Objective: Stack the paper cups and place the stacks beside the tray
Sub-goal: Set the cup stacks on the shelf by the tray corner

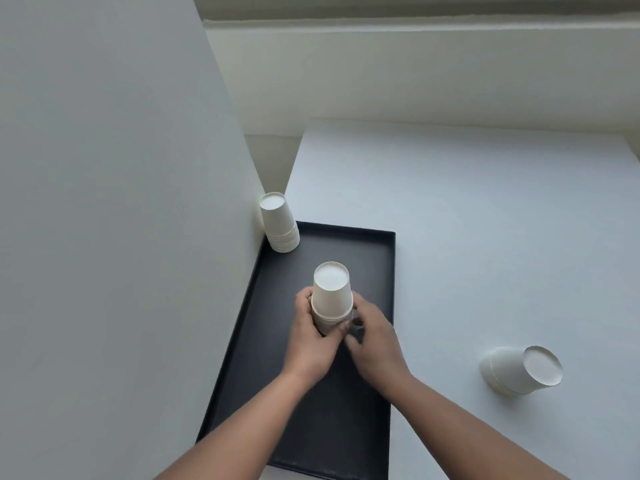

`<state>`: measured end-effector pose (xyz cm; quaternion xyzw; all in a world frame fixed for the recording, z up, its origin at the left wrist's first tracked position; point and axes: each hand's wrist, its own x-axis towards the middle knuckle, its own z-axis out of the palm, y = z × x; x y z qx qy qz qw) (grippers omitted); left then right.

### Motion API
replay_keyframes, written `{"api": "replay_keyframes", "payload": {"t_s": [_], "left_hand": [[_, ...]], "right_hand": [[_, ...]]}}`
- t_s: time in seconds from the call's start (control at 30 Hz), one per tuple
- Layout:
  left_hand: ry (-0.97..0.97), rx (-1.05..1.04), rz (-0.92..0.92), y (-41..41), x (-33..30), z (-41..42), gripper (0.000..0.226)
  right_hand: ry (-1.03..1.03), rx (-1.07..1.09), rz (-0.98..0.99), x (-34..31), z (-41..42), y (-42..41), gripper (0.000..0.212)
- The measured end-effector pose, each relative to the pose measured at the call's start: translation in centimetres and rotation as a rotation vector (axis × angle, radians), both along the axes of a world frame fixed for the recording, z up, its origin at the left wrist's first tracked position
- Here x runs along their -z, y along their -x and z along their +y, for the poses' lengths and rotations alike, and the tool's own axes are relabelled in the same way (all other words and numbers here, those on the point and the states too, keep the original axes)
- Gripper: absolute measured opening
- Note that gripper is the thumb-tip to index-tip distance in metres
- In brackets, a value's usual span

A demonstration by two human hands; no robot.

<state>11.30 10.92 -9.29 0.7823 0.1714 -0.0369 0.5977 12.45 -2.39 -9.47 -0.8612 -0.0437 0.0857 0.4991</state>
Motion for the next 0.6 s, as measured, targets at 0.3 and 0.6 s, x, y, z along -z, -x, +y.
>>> {"api": "replay_keyframes", "payload": {"t_s": [0.3,0.6], "left_hand": [[-0.151,-0.124,-0.014,-3.4,1.1,3.7,0.083],[0.038,-0.499,-0.071,-6.3,1.5,4.4,0.050]], "right_hand": [[-0.159,0.000,0.116,0.4,4.9,-4.5,0.077],[-0.332,0.016,0.288,1.2,8.3,-8.2,0.059]]}}
